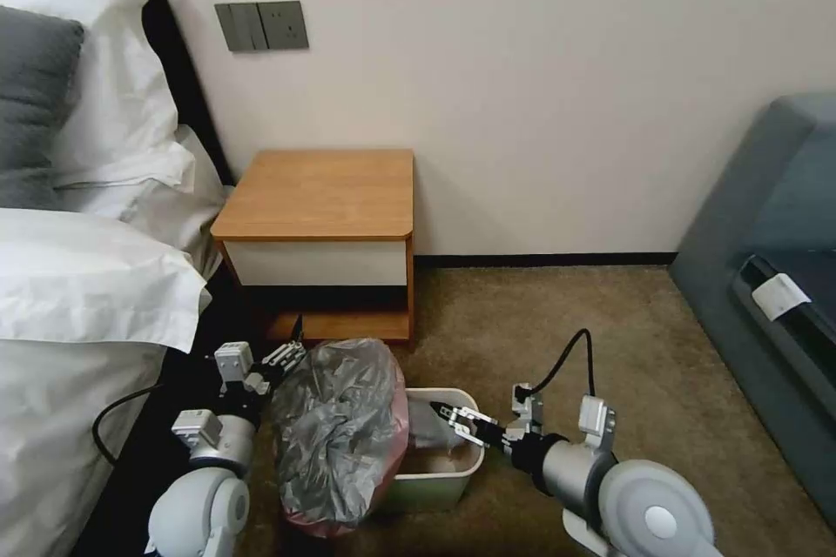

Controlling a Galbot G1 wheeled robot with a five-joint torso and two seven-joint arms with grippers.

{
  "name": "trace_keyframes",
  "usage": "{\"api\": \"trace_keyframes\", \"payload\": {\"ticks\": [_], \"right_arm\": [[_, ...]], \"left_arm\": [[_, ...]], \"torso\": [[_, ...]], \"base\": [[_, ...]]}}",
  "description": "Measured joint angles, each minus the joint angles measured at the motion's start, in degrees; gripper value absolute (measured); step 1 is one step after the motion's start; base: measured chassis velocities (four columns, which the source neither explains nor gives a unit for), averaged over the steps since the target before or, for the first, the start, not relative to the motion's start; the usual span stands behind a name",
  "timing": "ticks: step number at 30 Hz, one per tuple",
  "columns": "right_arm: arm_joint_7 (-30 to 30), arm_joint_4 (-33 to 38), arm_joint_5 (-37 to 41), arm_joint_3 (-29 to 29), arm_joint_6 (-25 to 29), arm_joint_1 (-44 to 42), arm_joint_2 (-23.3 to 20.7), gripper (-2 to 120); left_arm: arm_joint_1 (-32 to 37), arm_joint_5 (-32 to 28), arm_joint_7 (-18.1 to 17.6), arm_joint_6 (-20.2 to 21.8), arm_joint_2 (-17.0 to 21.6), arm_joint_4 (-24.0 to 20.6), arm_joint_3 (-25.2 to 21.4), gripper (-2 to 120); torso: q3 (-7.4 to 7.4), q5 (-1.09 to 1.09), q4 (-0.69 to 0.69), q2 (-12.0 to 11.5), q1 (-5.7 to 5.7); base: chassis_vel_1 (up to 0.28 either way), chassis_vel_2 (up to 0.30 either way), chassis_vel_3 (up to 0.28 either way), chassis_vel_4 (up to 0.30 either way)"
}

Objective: Pick up the garbage bag from the table and place it over the trash can.

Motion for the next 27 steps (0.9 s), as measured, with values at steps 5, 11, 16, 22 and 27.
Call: {"api": "trace_keyframes", "payload": {"ticks": [5, 11, 16, 22, 27], "right_arm": [[0.34, 1.96, 0.27, 3.37, 0.42, -0.59, -0.01, 100], [0.99, 3.0, -1.29, 4.74, 1.56, -0.41, 1.54, 100], [1.01, 2.52, -2.73, 4.58, 1.73, -0.72, 3.59, 100], [0.95, 1.76, -4.04, 4.56, 1.74, -0.93, 5.17, 100], [0.97, 1.29, -4.72, 5.12, 1.86, -1.05, 5.97, 100]], "left_arm": [[-0.22, -0.07, -0.41, 1.37, 0.32, -0.82, 0.55, 100], [0.76, -1.36, -1.15, 3.43, 1.24, -2.81, 1.57, 100], [2.45, -2.8, -2.94, 7.2, 3.94, -6.54, 0.33, 100], [4.82, -7.82, -5.7, 14.98, 7.14, -13.2, -0.24, 100], [7.04, -11.94, -10.26, 27.57, 10.52, -21.35, -0.55, 100]], "torso": [[0.0, 0.0, 0.0, 0.0, 0.0], [0.0, 0.0, -0.01, 0.0, 0.0], [0.0, 0.0, 0.0, 0.0, 0.0], [0.0, 0.0, 0.0, 0.0, 0.0], [0.0, 0.0, 0.0, 0.0, 0.0]], "base": [[0.0, 0.0, 0.0, 0.0], [0.0, 0.0, 0.0, 0.0], [0.0, 0.0, 0.0, 0.0], [0.0, 0.0, 0.0, 0.0], [0.0, 0.0, 0.0, 0.0]]}}
